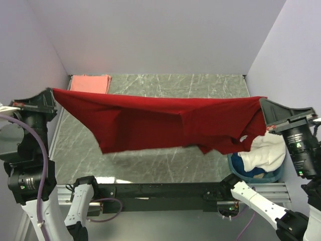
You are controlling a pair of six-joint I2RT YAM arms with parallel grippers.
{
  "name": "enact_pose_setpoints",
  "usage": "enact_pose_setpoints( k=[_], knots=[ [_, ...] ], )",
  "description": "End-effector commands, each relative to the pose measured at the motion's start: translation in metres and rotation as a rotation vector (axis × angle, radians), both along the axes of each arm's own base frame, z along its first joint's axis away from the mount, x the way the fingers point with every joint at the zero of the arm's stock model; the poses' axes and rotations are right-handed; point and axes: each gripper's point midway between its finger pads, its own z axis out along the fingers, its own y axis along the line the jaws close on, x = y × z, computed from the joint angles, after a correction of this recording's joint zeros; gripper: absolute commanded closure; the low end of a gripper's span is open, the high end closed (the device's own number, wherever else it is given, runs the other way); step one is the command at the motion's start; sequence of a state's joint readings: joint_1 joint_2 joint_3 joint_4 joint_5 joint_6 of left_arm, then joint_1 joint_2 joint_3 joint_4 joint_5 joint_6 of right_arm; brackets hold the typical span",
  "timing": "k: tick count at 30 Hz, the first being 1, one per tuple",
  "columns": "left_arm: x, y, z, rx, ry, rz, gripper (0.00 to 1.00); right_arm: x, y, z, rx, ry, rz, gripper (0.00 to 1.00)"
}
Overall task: Fold and stack the t-shirts
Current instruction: Flatten the tshirt out
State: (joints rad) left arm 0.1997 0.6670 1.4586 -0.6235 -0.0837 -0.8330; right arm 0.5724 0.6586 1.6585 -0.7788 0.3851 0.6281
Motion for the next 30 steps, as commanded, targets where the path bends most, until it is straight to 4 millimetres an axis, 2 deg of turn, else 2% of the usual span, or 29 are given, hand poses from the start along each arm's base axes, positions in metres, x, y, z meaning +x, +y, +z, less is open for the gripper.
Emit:
enact_pose_setpoints(
  k=[1,2,5,6,8,9,10,11,12,13,14,15,16,17,18,19,20,21,22,23,24,25,27,28,29,30],
  knots=[
    [0.012,0.000,0.027,0.015,-0.051,-0.015,0.99,0.008,-0.003,0.026,-0.058,-0.056,-0.045,1.00],
    [0.016,-0.001,0.032,0.015,-0.062,-0.021,0.99,0.011,-0.005,0.030,-0.059,-0.063,-0.062,1.00],
    [0.044,0.000,0.032,0.005,-0.062,-0.050,0.99,0.035,0.006,0.037,-0.086,-0.070,-0.081,1.00],
    [0.059,0.002,0.027,-0.004,-0.044,-0.057,0.99,0.052,0.016,0.034,-0.116,-0.049,-0.086,1.00],
    [0.078,0.003,0.028,-0.008,-0.055,-0.074,0.99,0.070,0.027,0.038,-0.121,-0.053,-0.088,1.00],
    [0.097,0.004,0.021,-0.010,-0.034,-0.089,0.99,0.088,0.040,0.038,-0.142,-0.045,-0.080,1.00],
    [0.106,0.004,0.019,-0.012,-0.028,-0.103,0.99,0.098,0.047,0.037,-0.149,-0.040,-0.079,1.00],
    [0.115,0.004,0.022,-0.007,-0.042,-0.112,0.99,0.118,0.058,0.032,-0.172,-0.017,-0.078,1.00],
    [0.135,0.006,0.014,-0.011,-0.013,-0.125,0.99,0.126,0.060,0.036,-0.177,-0.026,-0.088,1.00],
    [0.146,0.005,0.011,-0.006,-0.005,-0.138,0.99,0.136,0.065,0.041,-0.175,-0.040,-0.085,1.00],
    [0.154,0.003,0.015,0.000,-0.015,-0.164,0.99,0.158,0.075,0.033,-0.196,-0.016,-0.080,1.00],
    [0.177,0.006,0.007,-0.004,0.000,-0.173,0.99,0.167,0.073,0.044,-0.184,-0.044,-0.083,1.00],
    [0.187,0.005,0.007,-0.003,-0.004,-0.192,0.99,0.180,0.073,0.045,-0.187,-0.043,-0.086,1.00],
    [0.195,0.001,0.016,0.010,-0.027,-0.222,0.99,0.207,0.080,0.034,-0.197,-0.011,-0.078,1.00],
    [0.222,0.004,0.004,0.004,0.003,-0.238,0.99,0.213,0.078,0.048,-0.163,-0.039,-0.075,1.00],
    [0.227,0.003,0.027,0.018,-0.045,-0.251,0.99,0.226,0.071,0.054,-0.158,-0.061,-0.065,1.00],
    [0.237,0.005,0.031,0.019,-0.047,-0.261,0.99,0.251,0.073,0.045,-0.156,-0.034,-0.063,1.00],
    [0.263,0.005,0.019,0.004,-0.015,-0.300,0.99,0.250,0.068,0.066,-0.126,-0.079,-0.060,1.00],
    [0.261,0.005,0.052,0.027,-0.077,-0.313,0.99,0.257,0.058,0.073,-0.120,-0.092,-0.077,1.00],
    [0.268,0.010,0.058,0.028,-0.082,-0.322,0.99,0.268,0.058,0.072,-0.119,-0.086,-0.067,1.00],
    [0.288,0.012,0.049,0.010,-0.060,-0.356,0.99,0.261,0.053,0.092,-0.101,-0.131,-0.071,1.00],
    [0.279,0.018,0.081,0.032,-0.119,-0.356,1.00,0.261,0.045,0.098,-0.094,-0.146,-0.088,1.00],
    [0.289,0.027,0.086,0.004,-0.135,-0.379,1.00,0.254,0.040,0.107,-0.081,-0.173,-0.088,1.00],
    [0.283,0.025,0.097,0.015,-0.162,-0.410,0.99,0.253,0.037,0.108,-0.076,-0.178,-0.088,1.00],
    [0.281,0.036,0.100,0.014,-0.177,-0.404,1.00,0.240,0.036,0.113,-0.068,-0.198,-0.085,1.00],
    [0.275,0.036,0.103,0.000,-0.188,-0.420,0.99,0.250,0.038,0.093,-0.072,-0.154,-0.079,1.00]
  ],
)
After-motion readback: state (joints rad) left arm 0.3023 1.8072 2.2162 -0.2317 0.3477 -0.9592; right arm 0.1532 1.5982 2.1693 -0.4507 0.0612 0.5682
